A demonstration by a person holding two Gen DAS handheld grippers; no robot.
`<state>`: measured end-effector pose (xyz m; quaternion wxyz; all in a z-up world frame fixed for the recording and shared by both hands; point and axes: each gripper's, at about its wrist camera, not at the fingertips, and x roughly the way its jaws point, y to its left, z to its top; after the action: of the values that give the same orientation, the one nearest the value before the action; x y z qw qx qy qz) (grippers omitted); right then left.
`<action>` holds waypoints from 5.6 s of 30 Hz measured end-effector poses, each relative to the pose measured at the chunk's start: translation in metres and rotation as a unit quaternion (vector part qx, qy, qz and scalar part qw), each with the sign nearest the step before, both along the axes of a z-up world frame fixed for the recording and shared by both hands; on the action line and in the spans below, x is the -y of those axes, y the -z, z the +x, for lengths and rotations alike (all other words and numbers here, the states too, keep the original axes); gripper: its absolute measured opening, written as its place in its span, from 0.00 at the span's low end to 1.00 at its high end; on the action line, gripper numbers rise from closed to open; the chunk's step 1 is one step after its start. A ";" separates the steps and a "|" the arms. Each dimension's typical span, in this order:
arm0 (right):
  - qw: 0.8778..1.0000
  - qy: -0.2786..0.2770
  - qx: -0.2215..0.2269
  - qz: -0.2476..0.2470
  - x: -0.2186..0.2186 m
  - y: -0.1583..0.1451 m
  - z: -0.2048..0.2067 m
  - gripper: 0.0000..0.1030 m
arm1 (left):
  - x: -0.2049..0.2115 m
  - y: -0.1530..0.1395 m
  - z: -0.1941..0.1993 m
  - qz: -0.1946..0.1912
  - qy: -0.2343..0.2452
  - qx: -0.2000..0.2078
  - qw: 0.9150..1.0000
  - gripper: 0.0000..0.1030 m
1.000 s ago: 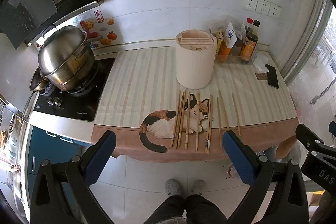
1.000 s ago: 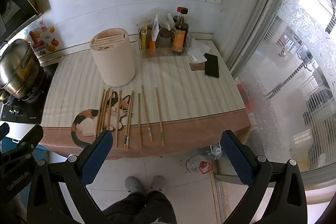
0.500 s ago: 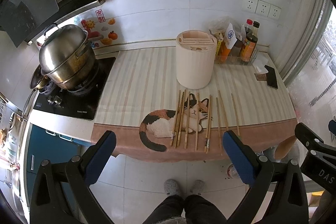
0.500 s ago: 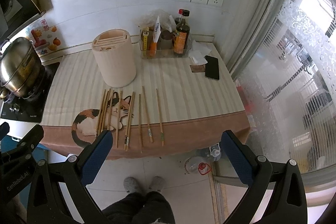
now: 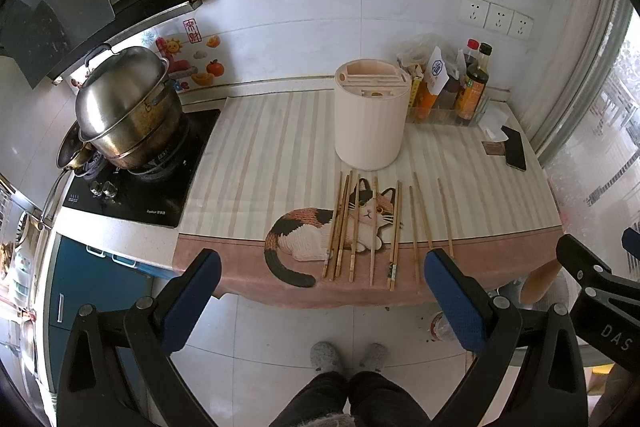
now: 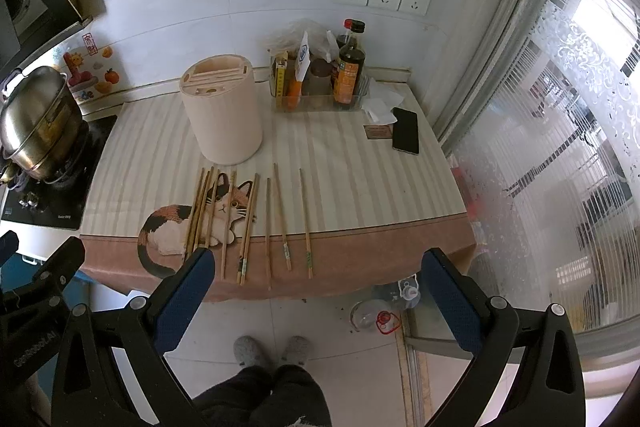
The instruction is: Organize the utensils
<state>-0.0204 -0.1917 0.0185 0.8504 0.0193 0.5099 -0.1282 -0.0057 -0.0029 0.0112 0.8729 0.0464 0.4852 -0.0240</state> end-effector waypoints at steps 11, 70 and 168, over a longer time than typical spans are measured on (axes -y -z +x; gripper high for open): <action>1.000 0.000 0.004 0.000 -0.002 -0.002 -0.003 1.00 | 0.004 -0.004 -0.006 -0.002 0.000 0.005 1.000 1.00; 0.984 0.039 -0.127 0.119 0.043 0.239 0.143 0.49 | -0.020 0.282 0.194 0.021 0.000 -0.197 0.980 0.47; 0.987 -0.010 0.054 0.152 0.050 0.097 0.277 0.07 | -0.059 0.004 0.268 -0.148 -0.075 0.094 0.982 0.04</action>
<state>0.2562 -0.2419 -0.0787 0.8649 0.1503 0.4773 -0.0389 0.2627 0.0558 0.0073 0.9110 -0.1180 0.3945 -0.0251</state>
